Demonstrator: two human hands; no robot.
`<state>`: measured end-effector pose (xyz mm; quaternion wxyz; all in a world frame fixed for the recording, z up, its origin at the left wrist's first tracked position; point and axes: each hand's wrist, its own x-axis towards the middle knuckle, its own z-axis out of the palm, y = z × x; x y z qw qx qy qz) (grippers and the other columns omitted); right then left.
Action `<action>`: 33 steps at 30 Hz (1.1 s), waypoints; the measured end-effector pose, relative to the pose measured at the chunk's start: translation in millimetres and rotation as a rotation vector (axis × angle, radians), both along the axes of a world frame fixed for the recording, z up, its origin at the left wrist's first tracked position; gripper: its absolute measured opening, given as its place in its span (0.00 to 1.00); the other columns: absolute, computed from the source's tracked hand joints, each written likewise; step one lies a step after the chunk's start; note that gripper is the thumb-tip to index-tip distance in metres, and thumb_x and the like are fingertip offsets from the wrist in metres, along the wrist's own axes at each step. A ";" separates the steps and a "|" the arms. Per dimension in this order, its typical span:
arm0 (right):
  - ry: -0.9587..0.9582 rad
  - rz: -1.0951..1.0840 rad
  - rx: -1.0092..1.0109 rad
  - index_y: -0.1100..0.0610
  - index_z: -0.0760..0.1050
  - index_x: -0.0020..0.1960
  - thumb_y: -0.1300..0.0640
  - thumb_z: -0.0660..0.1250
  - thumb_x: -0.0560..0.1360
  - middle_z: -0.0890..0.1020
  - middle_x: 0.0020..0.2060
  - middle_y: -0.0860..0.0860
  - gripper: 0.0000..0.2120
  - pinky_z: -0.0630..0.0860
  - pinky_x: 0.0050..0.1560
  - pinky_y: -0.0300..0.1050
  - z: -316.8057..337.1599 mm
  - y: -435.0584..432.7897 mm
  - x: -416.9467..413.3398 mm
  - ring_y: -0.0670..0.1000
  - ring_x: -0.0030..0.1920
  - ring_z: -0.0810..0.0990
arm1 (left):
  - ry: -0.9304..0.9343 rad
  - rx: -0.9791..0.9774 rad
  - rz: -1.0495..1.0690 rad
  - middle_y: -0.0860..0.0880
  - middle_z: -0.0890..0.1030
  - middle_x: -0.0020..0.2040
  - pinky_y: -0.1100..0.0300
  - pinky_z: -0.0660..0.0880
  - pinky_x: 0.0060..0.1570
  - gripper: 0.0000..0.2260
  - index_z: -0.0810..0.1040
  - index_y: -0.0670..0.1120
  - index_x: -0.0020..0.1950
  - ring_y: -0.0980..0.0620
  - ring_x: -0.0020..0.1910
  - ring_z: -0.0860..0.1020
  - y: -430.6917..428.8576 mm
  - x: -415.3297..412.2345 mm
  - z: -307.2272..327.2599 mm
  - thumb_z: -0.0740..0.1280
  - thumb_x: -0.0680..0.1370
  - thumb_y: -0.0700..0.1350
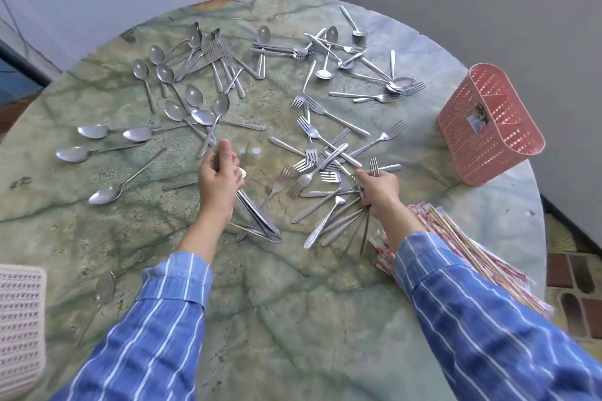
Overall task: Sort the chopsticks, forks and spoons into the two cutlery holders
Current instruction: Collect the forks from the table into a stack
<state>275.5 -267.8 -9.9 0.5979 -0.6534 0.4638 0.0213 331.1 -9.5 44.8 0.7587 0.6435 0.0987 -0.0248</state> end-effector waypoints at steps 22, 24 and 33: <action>-0.566 0.049 0.128 0.58 0.74 0.46 0.52 0.57 0.83 0.69 0.25 0.48 0.14 0.79 0.34 0.44 57.3 3.8 -6.9 0.47 0.27 0.75 | 0.013 1.011 -0.525 0.43 0.80 0.50 0.57 0.69 0.47 0.15 0.74 0.40 0.55 0.45 0.49 0.77 -43.4 33.8 -39.6 0.68 0.77 0.51; -0.541 0.116 0.210 0.58 0.71 0.47 0.52 0.56 0.83 0.69 0.29 0.49 0.12 0.79 0.29 0.46 58.6 12.2 -0.8 0.48 0.24 0.76 | 0.030 0.741 -0.467 0.44 0.82 0.49 0.55 0.77 0.46 0.10 0.71 0.41 0.53 0.48 0.43 0.80 -36.6 31.0 -30.1 0.66 0.79 0.47; -0.100 0.888 -0.550 0.58 0.79 0.56 0.55 0.64 0.78 0.81 0.44 0.54 0.11 0.66 0.39 0.41 49.0 56.5 36.9 0.55 0.44 0.78 | -0.014 0.106 0.125 0.49 0.75 0.35 0.59 0.79 0.36 0.08 0.76 0.44 0.51 0.54 0.30 0.77 15.9 7.1 -18.8 0.58 0.83 0.44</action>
